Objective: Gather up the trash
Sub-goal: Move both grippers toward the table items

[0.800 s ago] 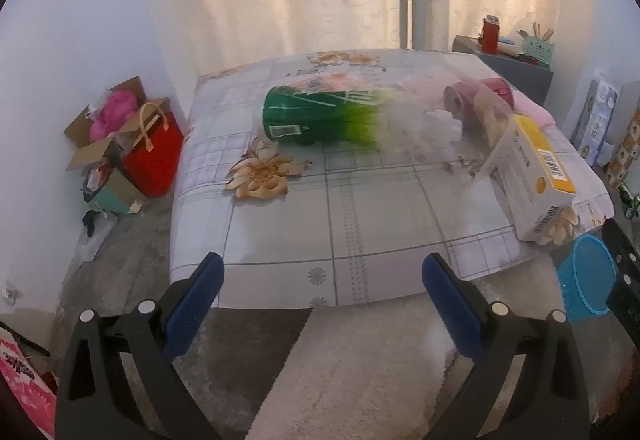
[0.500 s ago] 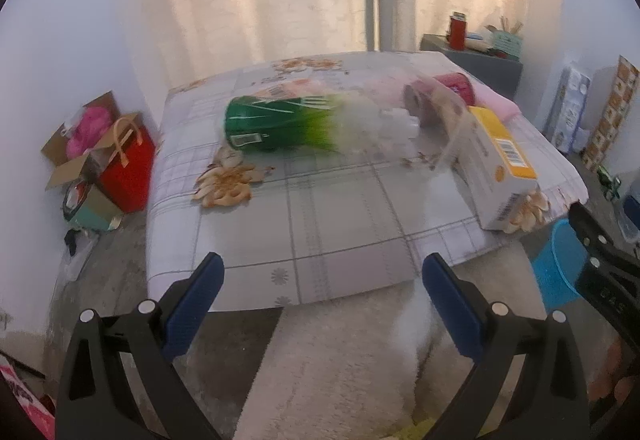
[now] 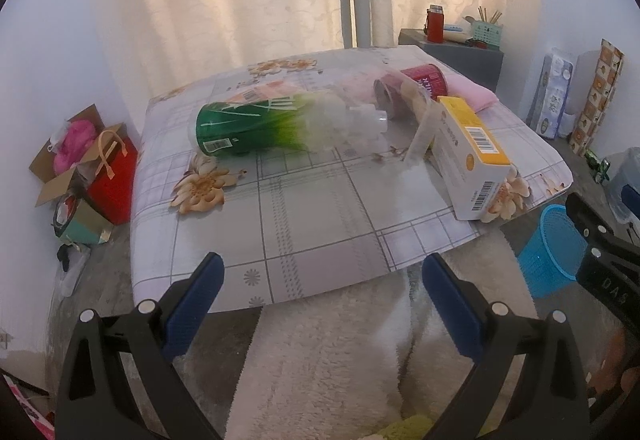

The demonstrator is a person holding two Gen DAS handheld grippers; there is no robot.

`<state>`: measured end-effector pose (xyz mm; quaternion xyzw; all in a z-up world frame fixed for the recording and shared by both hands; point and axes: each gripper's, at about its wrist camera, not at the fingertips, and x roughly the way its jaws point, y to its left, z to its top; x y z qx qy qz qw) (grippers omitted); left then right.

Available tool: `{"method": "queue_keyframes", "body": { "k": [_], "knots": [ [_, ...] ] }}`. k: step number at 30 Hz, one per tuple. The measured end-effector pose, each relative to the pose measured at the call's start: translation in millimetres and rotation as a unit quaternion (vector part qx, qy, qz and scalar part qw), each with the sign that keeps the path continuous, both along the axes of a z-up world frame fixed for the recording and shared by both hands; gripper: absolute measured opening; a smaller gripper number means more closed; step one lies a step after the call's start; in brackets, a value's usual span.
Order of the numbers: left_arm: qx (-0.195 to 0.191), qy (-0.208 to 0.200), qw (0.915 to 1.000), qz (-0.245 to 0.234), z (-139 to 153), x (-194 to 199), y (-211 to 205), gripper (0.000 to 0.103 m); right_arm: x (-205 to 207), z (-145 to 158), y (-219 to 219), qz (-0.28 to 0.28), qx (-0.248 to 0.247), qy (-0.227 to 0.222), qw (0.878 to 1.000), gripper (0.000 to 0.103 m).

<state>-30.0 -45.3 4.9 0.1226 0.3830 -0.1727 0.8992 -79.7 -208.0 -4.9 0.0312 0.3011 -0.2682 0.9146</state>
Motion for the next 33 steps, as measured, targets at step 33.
{"method": "queue_keyframes", "body": {
  "k": [33],
  "knots": [
    [0.003,0.01,0.9999,-0.002,-4.9,-0.6,-3.6,0.097,-6.8,2.4,-4.8,-0.007,0.003,-0.013,1.0,0.095]
  ]
}}
